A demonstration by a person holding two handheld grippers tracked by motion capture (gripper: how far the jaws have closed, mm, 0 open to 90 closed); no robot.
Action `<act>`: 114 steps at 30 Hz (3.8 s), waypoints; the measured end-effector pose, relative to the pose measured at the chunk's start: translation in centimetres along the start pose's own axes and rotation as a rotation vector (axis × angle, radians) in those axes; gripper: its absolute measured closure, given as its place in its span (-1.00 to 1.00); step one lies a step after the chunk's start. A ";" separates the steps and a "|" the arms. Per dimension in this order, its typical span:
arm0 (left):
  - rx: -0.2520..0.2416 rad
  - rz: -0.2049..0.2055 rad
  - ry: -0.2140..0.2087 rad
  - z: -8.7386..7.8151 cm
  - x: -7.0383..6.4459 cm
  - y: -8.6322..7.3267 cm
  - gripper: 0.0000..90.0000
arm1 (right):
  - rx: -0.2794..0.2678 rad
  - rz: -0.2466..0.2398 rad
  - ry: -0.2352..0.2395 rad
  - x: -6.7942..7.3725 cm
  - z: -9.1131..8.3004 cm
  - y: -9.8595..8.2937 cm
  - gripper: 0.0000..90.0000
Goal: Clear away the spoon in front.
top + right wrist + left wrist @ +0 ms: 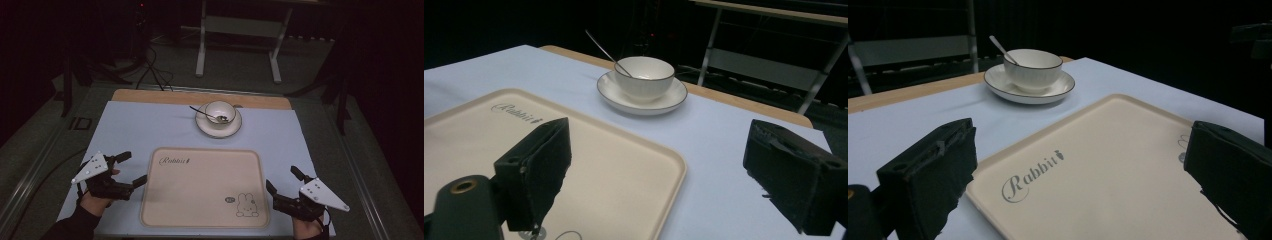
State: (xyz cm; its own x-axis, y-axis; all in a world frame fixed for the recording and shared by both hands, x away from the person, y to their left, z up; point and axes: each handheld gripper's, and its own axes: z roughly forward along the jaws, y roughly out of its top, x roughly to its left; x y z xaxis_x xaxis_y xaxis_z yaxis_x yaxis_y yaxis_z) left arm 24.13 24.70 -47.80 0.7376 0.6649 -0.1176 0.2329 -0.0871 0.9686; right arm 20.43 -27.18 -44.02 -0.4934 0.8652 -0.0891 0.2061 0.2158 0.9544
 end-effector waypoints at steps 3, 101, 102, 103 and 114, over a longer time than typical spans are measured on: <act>-0.006 -0.004 0.001 0.0 0.0 0.1 -0.97 | -0.008 -0.005 -0.003 0.2 -0.2 0.1 -0.74; 0.130 -0.216 0.166 20.7 6.4 7.0 -0.33 | -0.042 -0.031 0.056 1.6 -0.3 0.2 -0.73; 0.134 -0.230 0.170 21.2 6.6 6.8 -0.33 | -0.042 -0.031 0.057 1.6 -0.3 0.2 -0.74; 0.135 -0.236 0.173 21.3 6.7 6.7 -0.30 | -0.041 -0.028 0.056 1.6 -0.3 0.2 -0.74; 0.125 -0.320 0.235 23.2 7.5 6.1 -0.08 | -0.036 -0.023 0.061 1.5 -0.3 0.2 -0.73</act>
State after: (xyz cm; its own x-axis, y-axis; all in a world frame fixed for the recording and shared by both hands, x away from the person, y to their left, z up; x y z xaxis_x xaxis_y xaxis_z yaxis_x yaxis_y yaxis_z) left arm 45.77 11.98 -47.87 0.4540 0.8230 -0.3414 0.5130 0.0719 0.8554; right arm 19.52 -25.98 -43.93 -0.5487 0.8306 -0.0946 0.1645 0.2182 0.9619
